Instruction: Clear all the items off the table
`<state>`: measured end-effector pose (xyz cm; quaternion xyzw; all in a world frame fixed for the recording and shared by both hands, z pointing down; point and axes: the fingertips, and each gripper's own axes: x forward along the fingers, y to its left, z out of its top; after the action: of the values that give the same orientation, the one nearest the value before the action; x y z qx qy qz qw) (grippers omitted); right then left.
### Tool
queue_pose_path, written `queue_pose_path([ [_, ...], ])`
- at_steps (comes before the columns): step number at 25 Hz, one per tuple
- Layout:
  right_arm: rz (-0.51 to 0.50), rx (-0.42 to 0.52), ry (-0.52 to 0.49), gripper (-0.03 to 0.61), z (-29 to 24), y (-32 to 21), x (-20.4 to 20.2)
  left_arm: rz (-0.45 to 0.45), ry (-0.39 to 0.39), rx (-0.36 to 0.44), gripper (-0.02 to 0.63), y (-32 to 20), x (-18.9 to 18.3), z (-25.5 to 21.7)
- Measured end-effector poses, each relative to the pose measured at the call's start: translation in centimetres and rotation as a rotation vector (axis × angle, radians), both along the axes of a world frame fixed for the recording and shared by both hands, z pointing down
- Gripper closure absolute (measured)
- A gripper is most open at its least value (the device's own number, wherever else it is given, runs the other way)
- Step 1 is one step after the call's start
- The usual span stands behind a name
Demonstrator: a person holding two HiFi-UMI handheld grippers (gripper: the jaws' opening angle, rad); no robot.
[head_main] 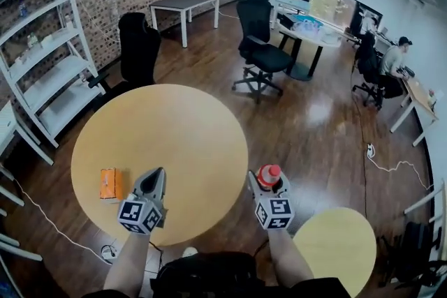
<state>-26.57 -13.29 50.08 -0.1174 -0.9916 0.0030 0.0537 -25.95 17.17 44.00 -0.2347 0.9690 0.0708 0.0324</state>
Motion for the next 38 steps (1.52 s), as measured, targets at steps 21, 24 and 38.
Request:
queue_pose_path([
  [21, -0.535, 0.089, 0.118, 0.268, 5.4, 22.6, -5.8, -0.526, 0.069, 0.089, 0.614, 17.2, 9.9, 4.7],
  [24, -0.521, 0.102, 0.152, 0.268, 7.1, 23.0, -6.3, -0.507, 0.085, 0.095, 0.614, 17.7, 9.1, 5.2],
  [38, -0.464, 0.106, 0.246, 0.265, 14.1, 24.2, -7.8, -0.496, 0.234, 0.124, 0.614, 19.8, 9.0, 11.9],
])
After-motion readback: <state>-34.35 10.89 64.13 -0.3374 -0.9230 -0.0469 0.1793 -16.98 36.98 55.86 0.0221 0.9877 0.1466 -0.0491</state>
